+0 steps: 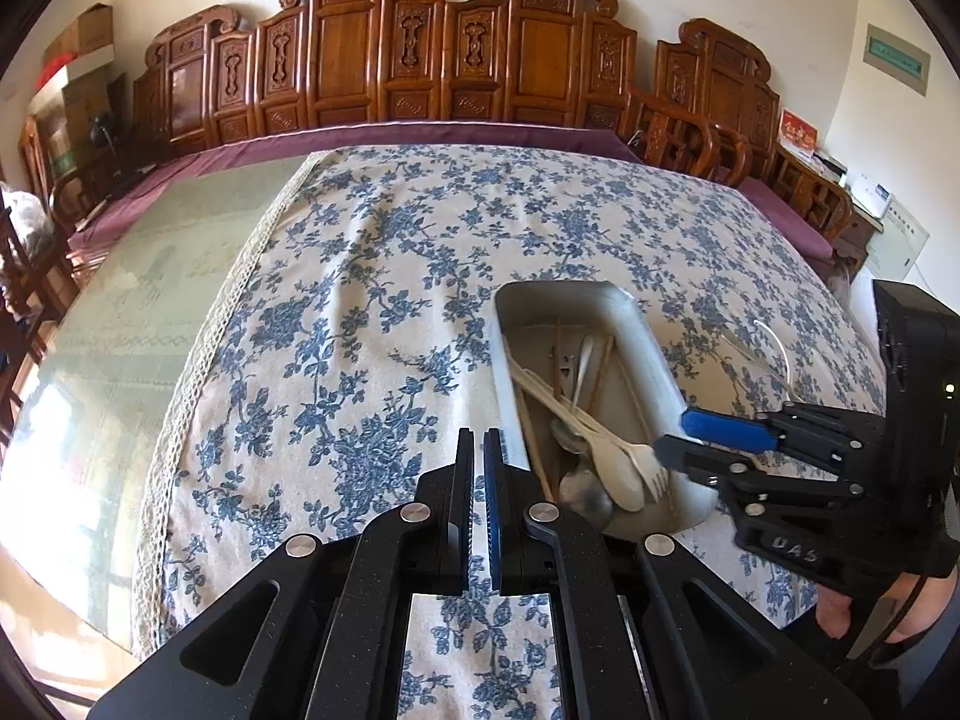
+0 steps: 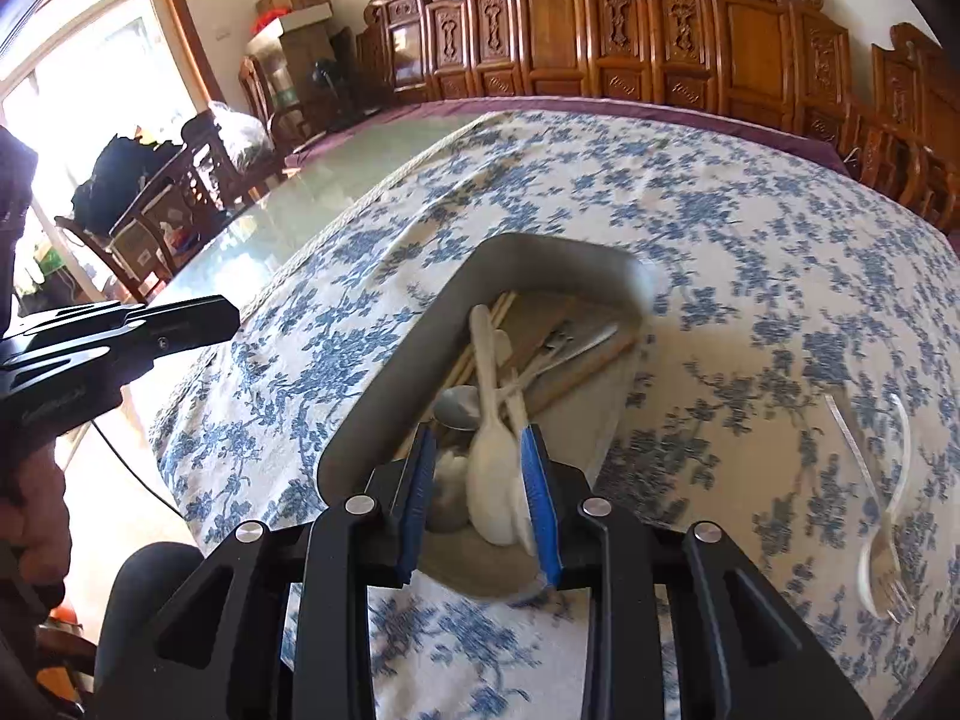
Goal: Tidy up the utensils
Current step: 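Lower the white plastic spoon into the metal tray and open the right tool, then move the right tool to the metal fork on the cloth and grasp it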
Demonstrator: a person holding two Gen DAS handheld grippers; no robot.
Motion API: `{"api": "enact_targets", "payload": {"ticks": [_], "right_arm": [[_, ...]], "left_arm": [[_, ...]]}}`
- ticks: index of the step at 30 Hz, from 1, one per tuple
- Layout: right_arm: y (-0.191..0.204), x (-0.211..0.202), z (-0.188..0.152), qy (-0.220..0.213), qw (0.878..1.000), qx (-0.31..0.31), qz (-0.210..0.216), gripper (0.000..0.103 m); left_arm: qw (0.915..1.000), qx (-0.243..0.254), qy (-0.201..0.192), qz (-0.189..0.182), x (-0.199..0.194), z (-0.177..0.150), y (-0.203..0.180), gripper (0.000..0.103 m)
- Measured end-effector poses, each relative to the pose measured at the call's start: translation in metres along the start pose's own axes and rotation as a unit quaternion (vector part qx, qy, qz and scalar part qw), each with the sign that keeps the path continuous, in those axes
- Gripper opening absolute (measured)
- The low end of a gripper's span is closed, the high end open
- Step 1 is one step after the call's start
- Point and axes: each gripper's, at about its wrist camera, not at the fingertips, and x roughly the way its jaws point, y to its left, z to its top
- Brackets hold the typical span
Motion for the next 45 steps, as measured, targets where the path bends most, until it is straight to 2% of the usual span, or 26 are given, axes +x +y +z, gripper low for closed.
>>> {"api": "enact_targets", "payload": {"ticks": [10,14,16,18,22,24,32,39,45], "right_arm": [[-0.057,-0.065,-0.016,-0.039,0.998,-0.002,-0.051,0.032],[-0.085,-0.091,-0.025,-0.046,0.996,0.0,-0.077,0.032],[-0.098,-0.098,-0.029,-0.047,0.995,0.001,-0.087,0.032],[-0.114,-0.104,-0.033,-0.047,0.994,0.005,-0.097,0.032],[-0.144,-0.112,-0.043,-0.044,0.992,0.021,-0.114,0.032],[-0.159,-0.113,-0.047,-0.041,0.991,0.03,-0.12,0.032],[-0.203,-0.094,-0.062,-0.021,0.99,0.061,-0.127,0.032],[-0.209,-0.065,-0.062,0.008,0.993,0.051,-0.111,0.032],[-0.209,-0.034,-0.043,0.031,0.996,0.039,-0.078,0.032]], "left_arm": [[0.9997,0.015,-0.012,-0.012,-0.01,0.007,-0.038,0.003],[0.9994,0.024,-0.012,-0.021,-0.011,0.01,-0.056,0.018],[0.9991,0.033,-0.016,-0.021,-0.012,0.012,-0.068,0.02],[0.9988,0.037,-0.016,-0.029,-0.011,0.015,-0.079,0.027],[0.9981,0.044,-0.015,-0.041,-0.008,0.02,-0.101,0.034],[0.9975,0.05,-0.016,-0.048,-0.004,0.022,-0.114,0.04],[0.9955,0.062,0.001,-0.072,0.021,0.024,-0.15,0.042],[0.9947,0.065,0.024,-0.076,0.047,0.02,-0.166,0.042],[0.9939,0.07,0.036,-0.077,0.062,0.017,-0.175,0.042]]}}
